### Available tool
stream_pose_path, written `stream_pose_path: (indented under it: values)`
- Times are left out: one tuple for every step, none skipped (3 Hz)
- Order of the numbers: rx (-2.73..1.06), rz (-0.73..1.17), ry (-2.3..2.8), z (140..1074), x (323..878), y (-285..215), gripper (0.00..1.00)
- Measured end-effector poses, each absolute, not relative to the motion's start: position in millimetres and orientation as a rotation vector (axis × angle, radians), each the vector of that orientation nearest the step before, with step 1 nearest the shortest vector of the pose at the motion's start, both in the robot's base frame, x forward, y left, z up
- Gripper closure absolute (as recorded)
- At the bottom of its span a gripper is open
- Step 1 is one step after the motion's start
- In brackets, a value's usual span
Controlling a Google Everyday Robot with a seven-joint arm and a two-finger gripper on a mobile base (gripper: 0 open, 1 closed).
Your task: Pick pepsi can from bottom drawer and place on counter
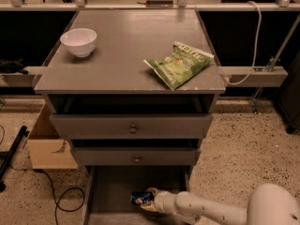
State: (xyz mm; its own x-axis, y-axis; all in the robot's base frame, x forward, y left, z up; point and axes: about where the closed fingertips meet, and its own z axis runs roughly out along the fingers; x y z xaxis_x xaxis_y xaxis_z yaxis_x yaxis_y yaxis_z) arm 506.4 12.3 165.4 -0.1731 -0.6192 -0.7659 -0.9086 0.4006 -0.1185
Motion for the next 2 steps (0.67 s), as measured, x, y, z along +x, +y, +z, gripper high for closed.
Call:
stream_pose_path:
  values:
    - [-1.279,0.427,1.879,195.2,509.5,-19.3,1.00]
    - [-1.244,0.364,1.882,226.6,507.7,-58.4,1.00]
